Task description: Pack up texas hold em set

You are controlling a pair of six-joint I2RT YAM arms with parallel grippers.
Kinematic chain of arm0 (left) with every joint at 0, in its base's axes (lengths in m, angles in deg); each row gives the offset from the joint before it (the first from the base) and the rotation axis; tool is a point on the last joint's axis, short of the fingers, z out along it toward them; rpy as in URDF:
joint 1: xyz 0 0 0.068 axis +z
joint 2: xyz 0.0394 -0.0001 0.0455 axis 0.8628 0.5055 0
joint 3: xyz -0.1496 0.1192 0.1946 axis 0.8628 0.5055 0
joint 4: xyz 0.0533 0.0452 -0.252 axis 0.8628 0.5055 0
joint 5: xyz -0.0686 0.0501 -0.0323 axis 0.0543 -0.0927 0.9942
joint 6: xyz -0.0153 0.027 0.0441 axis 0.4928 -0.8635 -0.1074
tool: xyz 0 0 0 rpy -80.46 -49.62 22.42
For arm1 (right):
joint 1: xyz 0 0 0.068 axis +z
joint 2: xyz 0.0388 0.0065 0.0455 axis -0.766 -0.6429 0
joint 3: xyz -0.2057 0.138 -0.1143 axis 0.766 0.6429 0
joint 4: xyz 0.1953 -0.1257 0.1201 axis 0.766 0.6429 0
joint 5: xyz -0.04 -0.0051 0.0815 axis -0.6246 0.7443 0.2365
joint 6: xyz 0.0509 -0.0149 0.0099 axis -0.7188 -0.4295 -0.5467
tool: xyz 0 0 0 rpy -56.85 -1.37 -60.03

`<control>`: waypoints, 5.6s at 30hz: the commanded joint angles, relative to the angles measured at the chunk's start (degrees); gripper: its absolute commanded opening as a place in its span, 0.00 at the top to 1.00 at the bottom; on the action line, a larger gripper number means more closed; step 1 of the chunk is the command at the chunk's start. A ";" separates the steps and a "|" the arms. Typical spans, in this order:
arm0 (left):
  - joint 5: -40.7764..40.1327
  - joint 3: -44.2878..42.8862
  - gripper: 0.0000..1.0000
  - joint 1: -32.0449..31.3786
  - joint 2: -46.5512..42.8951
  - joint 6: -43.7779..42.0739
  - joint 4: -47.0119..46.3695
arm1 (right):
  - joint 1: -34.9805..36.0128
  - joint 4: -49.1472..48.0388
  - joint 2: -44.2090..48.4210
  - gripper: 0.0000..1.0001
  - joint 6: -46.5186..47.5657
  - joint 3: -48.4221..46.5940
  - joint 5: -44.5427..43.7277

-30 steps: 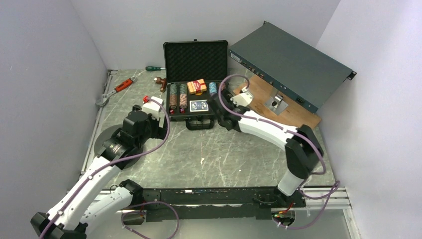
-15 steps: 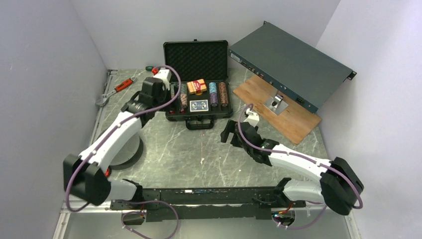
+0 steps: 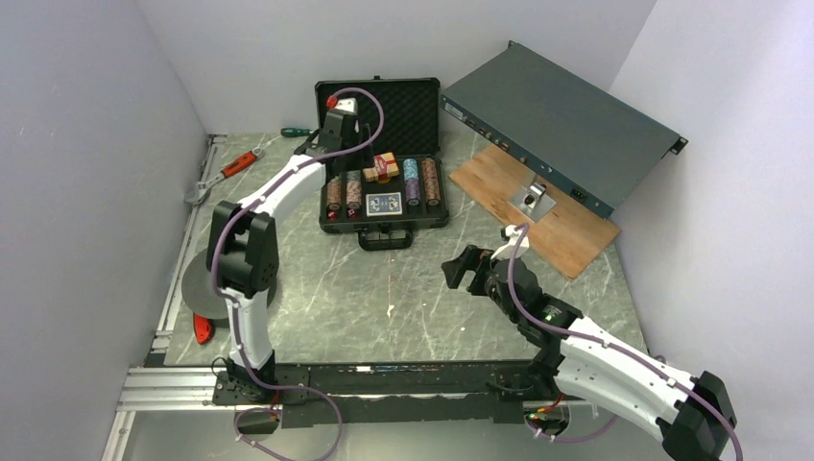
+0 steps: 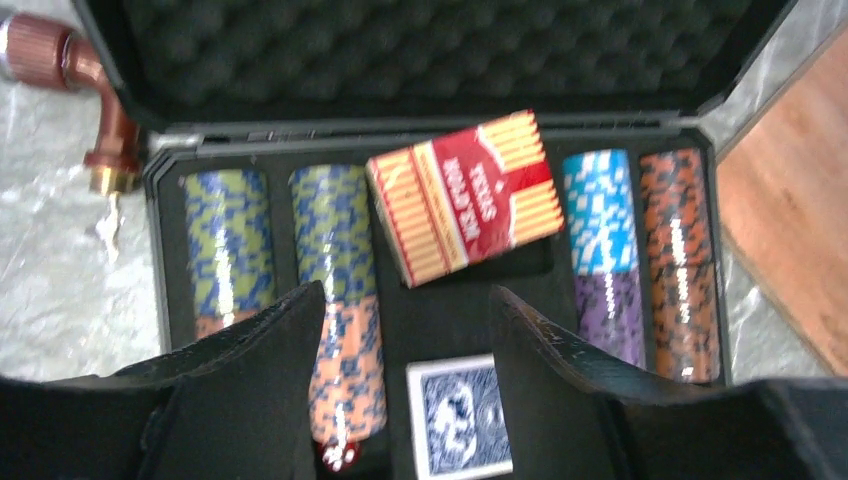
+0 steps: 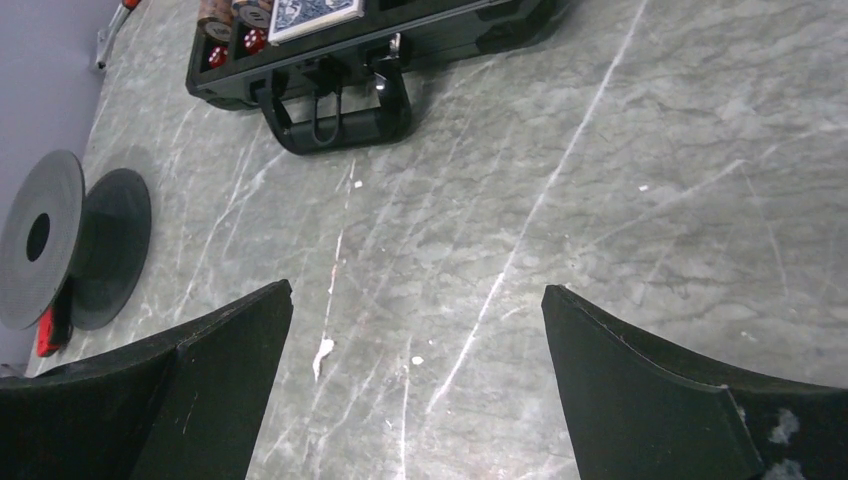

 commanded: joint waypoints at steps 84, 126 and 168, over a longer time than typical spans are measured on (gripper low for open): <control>26.63 -17.28 0.67 0.73 21.44 -6.03 -14.79 | -0.32 6.62 4.89 0.01 -1.85 5.34 -1.65; 17.99 -0.39 0.63 0.19 9.38 -5.70 -13.05 | -0.32 3.28 0.49 0.01 -2.31 5.77 0.28; 16.88 -12.05 0.82 -3.15 21.38 -3.79 -8.99 | -0.43 2.61 -0.17 0.01 -2.56 7.13 0.02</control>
